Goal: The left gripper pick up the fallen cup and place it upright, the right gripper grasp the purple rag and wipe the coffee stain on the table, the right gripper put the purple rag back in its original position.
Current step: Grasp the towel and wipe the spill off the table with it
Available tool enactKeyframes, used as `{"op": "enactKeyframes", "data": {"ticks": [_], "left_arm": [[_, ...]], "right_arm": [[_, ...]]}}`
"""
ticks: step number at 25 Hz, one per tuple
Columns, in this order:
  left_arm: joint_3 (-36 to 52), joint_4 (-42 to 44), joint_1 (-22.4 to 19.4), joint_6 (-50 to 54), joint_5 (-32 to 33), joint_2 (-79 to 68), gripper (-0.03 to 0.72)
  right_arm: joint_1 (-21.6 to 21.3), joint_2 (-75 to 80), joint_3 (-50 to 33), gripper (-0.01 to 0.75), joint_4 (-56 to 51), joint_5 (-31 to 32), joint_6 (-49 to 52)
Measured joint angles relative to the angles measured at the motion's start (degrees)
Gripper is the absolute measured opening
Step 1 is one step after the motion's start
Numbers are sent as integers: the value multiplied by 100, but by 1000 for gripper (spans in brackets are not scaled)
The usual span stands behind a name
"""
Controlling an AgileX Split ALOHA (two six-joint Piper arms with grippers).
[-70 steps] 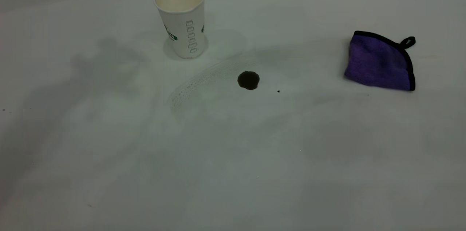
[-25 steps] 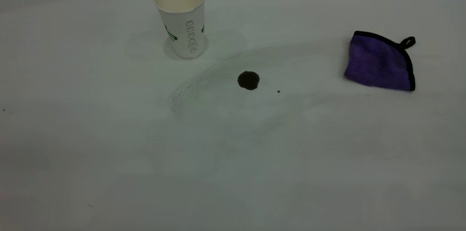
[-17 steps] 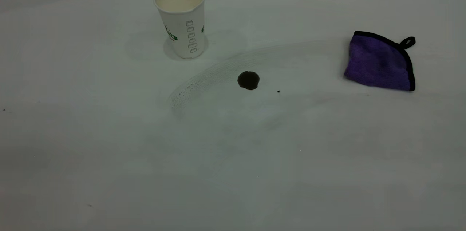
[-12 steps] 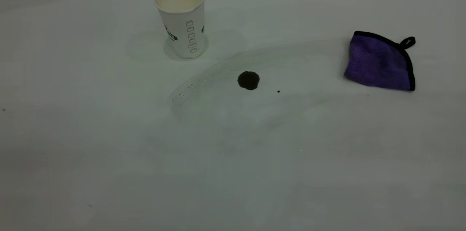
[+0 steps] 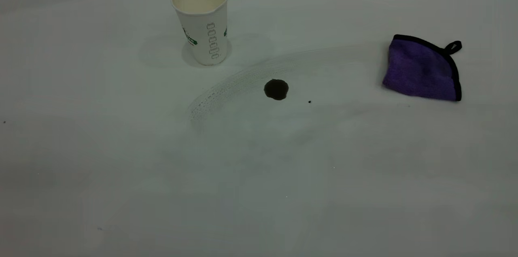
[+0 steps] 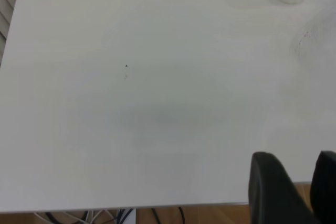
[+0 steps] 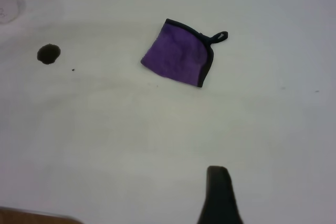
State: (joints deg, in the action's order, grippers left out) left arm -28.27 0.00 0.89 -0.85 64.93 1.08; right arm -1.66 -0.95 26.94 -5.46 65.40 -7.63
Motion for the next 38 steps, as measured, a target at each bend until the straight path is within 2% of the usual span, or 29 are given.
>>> {"op": "enactKeyframes", "data": {"ticks": [10, 14, 21, 28, 34, 38], "left_arm": [[0, 0, 0, 0, 0, 0, 252], [0, 0, 0, 0, 0, 0, 252], [0, 0, 0, 0, 0, 0, 252], [0, 0, 0, 0, -11, 0, 252], [0, 0, 0, 0, -11, 0, 252], [0, 0, 0, 0, -11, 0, 252]], "right_arm": [[0, 10, 6, 588, 38, -5, 267], [0, 860, 311, 588, 211, -107, 613], [0, 4319, 1410, 604, 405, -1012, 632], [116, 7820, 2659, 724, 465, -1828, 298], [436, 10389, 3791, 730, 464, -2456, 118], [624, 12079, 4918, 730, 441, -2488, 5]]}}
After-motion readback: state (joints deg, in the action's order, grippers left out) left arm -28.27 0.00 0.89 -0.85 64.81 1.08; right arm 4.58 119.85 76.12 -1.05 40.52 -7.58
